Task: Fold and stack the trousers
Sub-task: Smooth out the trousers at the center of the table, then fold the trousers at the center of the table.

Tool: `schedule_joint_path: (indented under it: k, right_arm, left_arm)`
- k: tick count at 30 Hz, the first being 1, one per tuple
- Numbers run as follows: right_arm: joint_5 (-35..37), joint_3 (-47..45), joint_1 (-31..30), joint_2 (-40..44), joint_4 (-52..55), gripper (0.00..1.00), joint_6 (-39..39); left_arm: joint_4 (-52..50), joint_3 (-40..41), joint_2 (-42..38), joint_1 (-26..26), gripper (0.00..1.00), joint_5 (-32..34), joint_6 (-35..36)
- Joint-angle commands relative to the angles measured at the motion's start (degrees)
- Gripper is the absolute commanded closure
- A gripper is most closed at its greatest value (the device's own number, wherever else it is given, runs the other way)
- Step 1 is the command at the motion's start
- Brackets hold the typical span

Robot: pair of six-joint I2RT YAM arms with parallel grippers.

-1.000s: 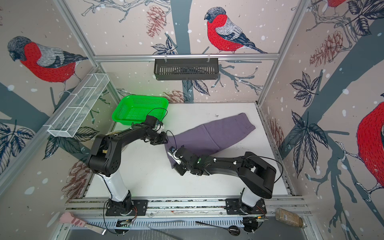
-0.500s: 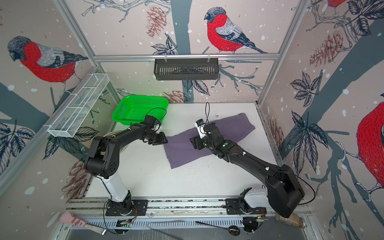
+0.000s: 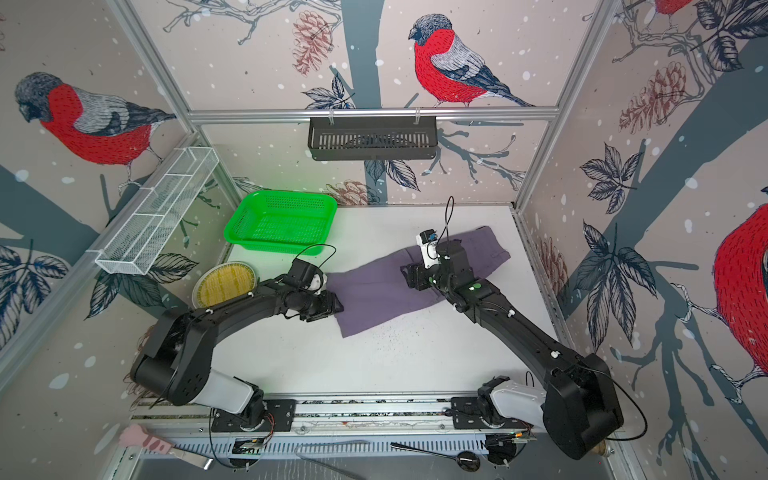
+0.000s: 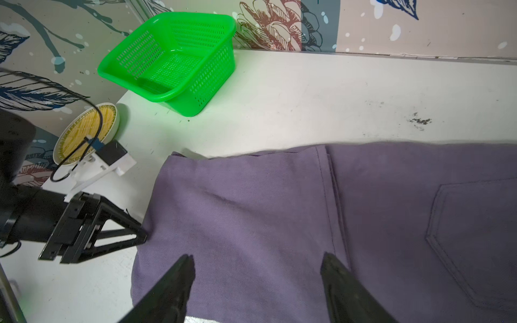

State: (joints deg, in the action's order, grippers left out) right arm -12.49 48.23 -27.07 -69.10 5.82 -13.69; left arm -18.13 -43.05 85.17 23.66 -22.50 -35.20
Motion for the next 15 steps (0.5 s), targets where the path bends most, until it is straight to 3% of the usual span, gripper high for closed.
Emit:
schedule_joint_path:
  k: [1,15]
  right_arm:
    - [-3.0,-0.1,1.8,0.6,-0.7,0.26,-0.5]
    - [-4.5,-0.7,6.7,2.4,-0.4,0.26,0.4]
  left_arm:
    - [6.3,2.5,-1.2,1.1,0.45,-0.4,-7.3]
    - [8.1,3.2,1.2,2.0,0.84,-1.7,-5.8]
